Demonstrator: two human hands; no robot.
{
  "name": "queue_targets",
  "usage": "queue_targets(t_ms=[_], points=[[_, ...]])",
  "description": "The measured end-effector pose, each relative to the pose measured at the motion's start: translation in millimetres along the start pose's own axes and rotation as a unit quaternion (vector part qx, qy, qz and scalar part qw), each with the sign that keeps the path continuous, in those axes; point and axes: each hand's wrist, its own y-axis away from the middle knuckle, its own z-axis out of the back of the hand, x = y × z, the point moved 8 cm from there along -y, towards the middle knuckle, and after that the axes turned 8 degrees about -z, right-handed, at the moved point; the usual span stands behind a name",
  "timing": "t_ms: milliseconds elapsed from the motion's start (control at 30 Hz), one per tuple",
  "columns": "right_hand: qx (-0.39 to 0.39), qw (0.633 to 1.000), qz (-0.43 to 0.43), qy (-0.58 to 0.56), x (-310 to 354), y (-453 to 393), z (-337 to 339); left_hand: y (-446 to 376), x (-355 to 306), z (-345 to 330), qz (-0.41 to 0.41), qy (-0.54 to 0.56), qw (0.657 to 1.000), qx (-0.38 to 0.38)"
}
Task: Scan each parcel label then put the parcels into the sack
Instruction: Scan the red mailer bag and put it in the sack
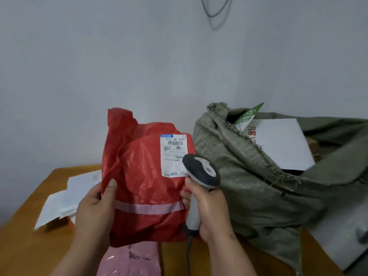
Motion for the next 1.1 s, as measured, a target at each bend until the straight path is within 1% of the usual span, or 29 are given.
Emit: queue_targets(t_ms=[67,167,267,467,600,700,767,833,867,933,967,1000,1033,1067,1100], points=[[-0.007,0.999,0.035,-0.017,21,11,4,4,-29,-10,-0.041,-0.002,0.999,0.019],[-0.016,0.996,0.075,-0.042,56,25,14,10,-72,-31,-0.099,0.026,0.994,0.048],[-0.035,0.988,0.129,-0.077,96,31,37,17,-116,-74,-0.136,0.056,0.982,0.117],[-0.072,0.960,0.219,-0.159,181,13,118,32,-193,-197,-0.258,0.086,0.940,0.206],[-0.115,0.943,0.245,-0.193,230,-18,184,37,-232,-296,-0.327,0.106,0.915,0.210],[-0.131,0.941,0.230,-0.208,254,-46,225,40,-243,-366,-0.358,0.082,0.903,0.221],[-0.131,0.945,0.210,-0.216,264,-67,245,38,-232,-409,-0.363,0.023,0.899,0.242],[-0.120,0.957,0.170,-0.204,266,-90,260,31,-202,-449,-0.336,-0.100,0.892,0.285],[-0.112,0.965,0.140,-0.192,263,-102,265,28,-180,-465,-0.302,-0.177,0.882,0.316],[-0.102,0.978,0.084,-0.161,249,-122,276,26,-127,-483,-0.199,-0.318,0.840,0.391],[-0.107,0.982,0.066,-0.141,241,-129,282,28,-104,-485,-0.150,-0.371,0.812,0.424],[-0.118,0.984,0.056,-0.123,235,-135,287,31,-85,-485,-0.119,-0.410,0.787,0.446],[-0.131,0.984,0.055,-0.110,232,-139,292,32,-73,-485,-0.103,-0.439,0.768,0.455],[-0.141,0.983,0.060,-0.105,231,-142,295,31,-66,-483,-0.101,-0.462,0.758,0.449],[-0.148,0.981,0.068,-0.106,231,-144,296,28,-64,-480,-0.113,-0.480,0.755,0.431]])
